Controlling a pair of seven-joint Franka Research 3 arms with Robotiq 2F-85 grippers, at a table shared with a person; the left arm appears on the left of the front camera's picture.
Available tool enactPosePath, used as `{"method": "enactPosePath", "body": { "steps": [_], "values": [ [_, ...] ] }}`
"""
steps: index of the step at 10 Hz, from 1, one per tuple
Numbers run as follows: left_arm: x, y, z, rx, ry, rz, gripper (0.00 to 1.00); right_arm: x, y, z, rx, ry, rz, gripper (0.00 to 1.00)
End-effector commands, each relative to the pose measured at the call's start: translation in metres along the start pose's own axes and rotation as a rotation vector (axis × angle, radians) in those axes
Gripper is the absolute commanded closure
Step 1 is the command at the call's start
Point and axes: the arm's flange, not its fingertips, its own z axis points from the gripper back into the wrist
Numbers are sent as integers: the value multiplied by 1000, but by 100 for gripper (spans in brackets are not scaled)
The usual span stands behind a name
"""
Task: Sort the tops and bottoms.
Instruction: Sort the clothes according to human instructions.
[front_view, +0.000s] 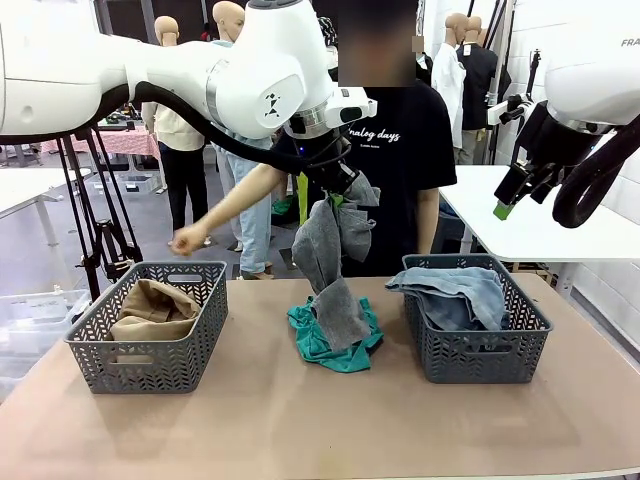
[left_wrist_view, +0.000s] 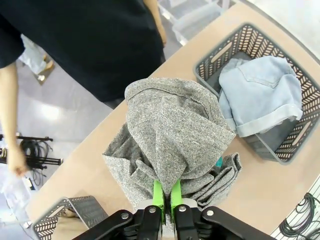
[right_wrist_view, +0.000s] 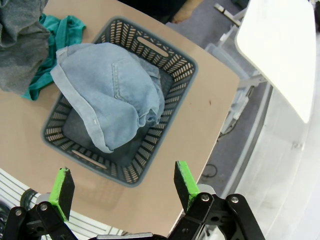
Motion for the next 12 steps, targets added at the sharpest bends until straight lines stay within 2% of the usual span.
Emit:
{"method": "enactPosePath", "body": {
  "steps": [1, 12],
  "values": [
    [-1, 1, 4, 8, 0, 2, 100, 0, 1, -1, -21, 11, -11, 0],
    [-1, 1, 4, 8, 0, 2, 100, 0, 1, -1, -21, 11, -11, 0]
  ]
}}
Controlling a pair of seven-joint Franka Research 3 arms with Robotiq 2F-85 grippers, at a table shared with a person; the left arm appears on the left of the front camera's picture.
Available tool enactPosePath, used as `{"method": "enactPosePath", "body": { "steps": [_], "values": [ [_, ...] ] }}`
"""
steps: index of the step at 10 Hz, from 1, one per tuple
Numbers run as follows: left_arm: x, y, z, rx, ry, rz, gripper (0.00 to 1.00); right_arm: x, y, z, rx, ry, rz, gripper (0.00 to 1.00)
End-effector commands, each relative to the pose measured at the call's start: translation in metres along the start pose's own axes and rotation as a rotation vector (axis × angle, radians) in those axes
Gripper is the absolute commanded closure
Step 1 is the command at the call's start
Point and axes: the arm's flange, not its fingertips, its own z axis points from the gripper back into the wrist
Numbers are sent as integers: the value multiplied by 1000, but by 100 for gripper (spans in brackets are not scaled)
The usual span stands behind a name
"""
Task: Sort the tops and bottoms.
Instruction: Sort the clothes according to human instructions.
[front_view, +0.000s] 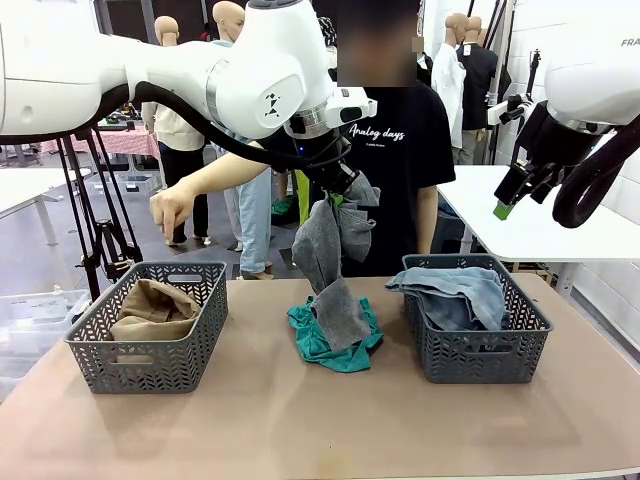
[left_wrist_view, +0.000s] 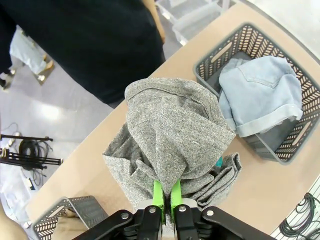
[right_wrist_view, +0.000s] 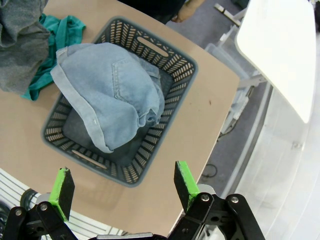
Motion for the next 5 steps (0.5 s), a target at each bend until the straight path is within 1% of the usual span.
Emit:
{"method": "enactPosePath", "body": {
  "steps": [1, 3, 4, 5],
  "values": [
    [-1, 1, 3, 8, 0, 2, 100, 0, 1, -1, -21, 11, -11, 0],
    [0, 0, 0, 0, 0, 0, 100, 0, 1, -1, -21, 11, -11, 0],
    [-5, 13, 15, 21, -20, 24, 100, 0, 1, -1, -21, 11, -11, 0],
    [-8, 28, 29, 37, -18, 35, 100, 0, 1, -1, -21, 11, -11, 0]
  ]
}}
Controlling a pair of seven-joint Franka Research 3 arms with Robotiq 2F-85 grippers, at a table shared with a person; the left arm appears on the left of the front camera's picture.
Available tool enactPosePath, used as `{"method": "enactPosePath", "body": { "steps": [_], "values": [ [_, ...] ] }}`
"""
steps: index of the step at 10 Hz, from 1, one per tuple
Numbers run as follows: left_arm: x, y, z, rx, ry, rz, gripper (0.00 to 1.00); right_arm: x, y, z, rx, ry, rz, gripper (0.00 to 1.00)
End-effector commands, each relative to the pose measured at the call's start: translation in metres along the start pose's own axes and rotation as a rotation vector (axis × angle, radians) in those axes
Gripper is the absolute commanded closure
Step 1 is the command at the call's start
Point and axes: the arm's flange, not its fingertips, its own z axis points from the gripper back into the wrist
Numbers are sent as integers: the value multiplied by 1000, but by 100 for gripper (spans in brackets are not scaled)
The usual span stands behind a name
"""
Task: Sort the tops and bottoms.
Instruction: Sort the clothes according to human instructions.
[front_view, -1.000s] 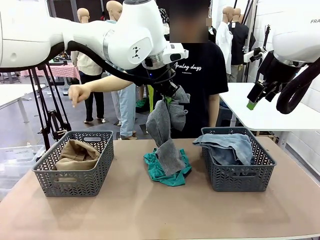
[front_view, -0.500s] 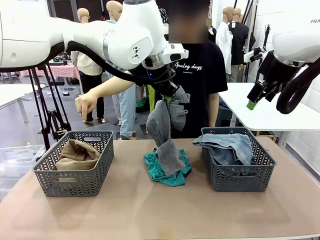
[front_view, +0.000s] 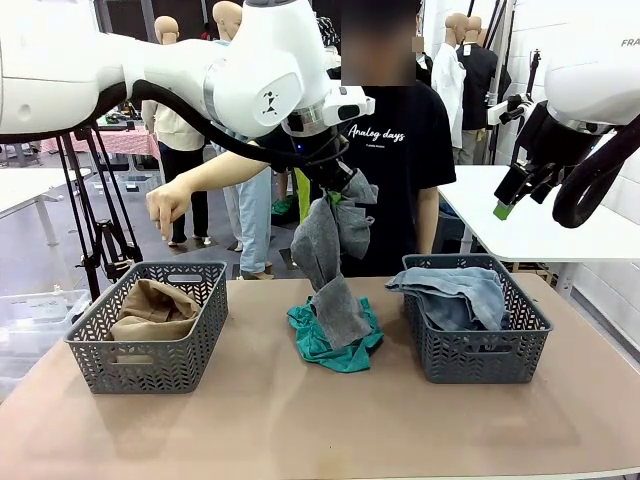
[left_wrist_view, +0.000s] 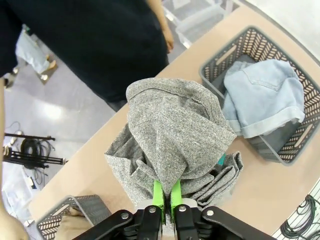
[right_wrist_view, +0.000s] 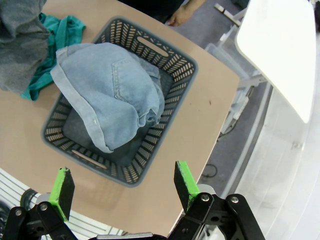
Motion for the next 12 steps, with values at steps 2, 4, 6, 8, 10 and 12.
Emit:
{"method": "enactPosePath", "body": {
  "steps": [2, 4, 6, 8, 10, 12],
  "values": [
    [-19, 33, 39, 29, 37, 2, 100, 0, 1, -1, -21, 11, -11, 0],
    [-44, 55, 54, 80, 67, 31, 100, 0, 1, -1, -21, 11, -11, 0],
    [-67, 91, 74, 141, 71, 127, 100, 0, 1, -1, -21, 11, -11, 0],
    [-83, 132, 105, 222, -19, 239, 100, 0, 1, -1, -21, 11, -11, 0],
    [-98, 158, 127, 270, -68, 319, 100, 0, 1, -1, -21, 11, -11, 0],
    [-115, 175, 140, 296, -51, 350, 100, 0, 1, -1, -21, 11, -11, 0]
  ]
}}
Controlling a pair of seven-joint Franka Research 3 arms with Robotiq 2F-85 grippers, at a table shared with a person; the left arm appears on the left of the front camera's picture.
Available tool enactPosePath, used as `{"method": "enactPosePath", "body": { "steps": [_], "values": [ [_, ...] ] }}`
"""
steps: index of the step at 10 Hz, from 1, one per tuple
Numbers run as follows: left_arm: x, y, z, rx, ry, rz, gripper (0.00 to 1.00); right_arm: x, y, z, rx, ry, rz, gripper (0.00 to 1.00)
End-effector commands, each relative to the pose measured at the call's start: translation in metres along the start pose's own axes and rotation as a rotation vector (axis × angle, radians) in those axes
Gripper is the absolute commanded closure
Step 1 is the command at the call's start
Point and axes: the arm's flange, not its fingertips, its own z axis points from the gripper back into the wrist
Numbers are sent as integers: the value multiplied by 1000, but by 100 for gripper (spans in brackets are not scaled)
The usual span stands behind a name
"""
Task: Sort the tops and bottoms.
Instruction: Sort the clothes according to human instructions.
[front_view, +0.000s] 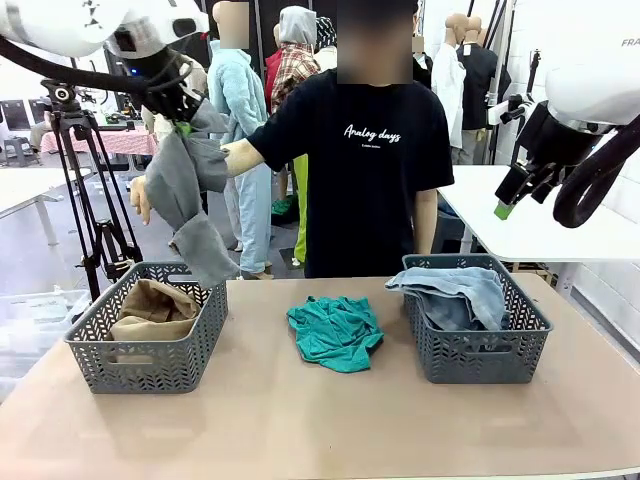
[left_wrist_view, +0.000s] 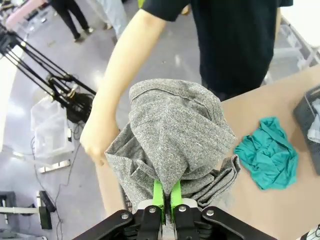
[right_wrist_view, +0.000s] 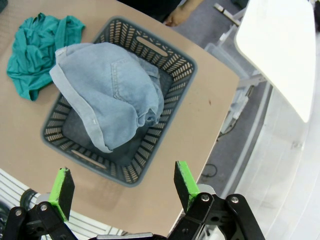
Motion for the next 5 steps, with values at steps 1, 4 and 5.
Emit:
{"method": "enactPosePath", "body": {
  "steps": [1, 4, 5],
  "values": [
    [-21, -8, -1, 6, 34, 43, 100, 0, 2, -1, -20, 10, -9, 0],
    [0, 0, 0, 0, 0, 0, 100, 0, 2, -1, -20, 10, -9, 0],
    [-6, -1, -2, 4, 15, 5, 100, 0, 2, -1, -20, 10, -9, 0]
  ]
}}
